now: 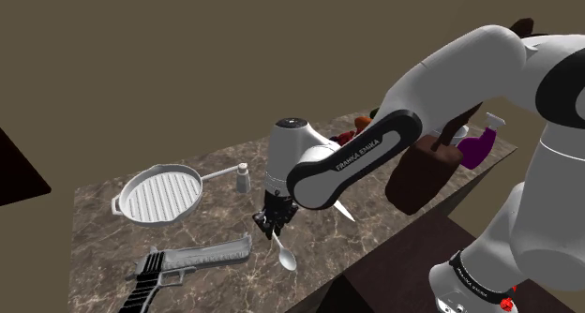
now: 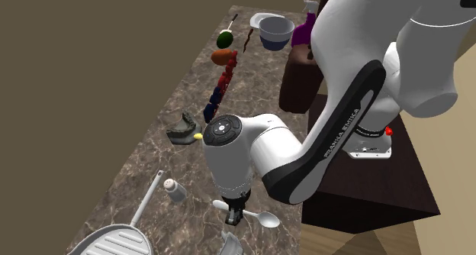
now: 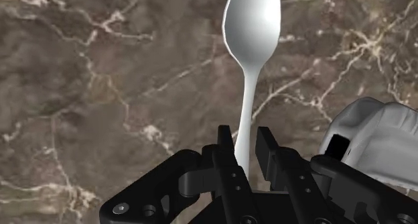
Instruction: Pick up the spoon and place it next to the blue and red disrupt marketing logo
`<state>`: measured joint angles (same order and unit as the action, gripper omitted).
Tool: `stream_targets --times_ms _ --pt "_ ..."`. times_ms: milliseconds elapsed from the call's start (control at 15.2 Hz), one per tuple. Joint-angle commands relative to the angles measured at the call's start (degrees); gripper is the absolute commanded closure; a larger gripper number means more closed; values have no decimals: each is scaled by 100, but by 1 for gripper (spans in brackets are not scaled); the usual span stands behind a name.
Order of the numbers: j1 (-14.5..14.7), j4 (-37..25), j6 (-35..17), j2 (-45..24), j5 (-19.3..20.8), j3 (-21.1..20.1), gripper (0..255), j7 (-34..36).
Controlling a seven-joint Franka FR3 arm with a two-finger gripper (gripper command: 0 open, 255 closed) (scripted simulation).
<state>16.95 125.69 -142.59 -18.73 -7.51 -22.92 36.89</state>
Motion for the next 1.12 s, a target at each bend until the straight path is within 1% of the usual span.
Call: stream_targets --times_ms 0,132,1056 --pt "22 -1 -37 -30 -7 -24 255 -2" --pt "22 10 -37 -18 -12 -26 255 -1" --pt "-116 -175 937 810 -286 -154 255 -41"
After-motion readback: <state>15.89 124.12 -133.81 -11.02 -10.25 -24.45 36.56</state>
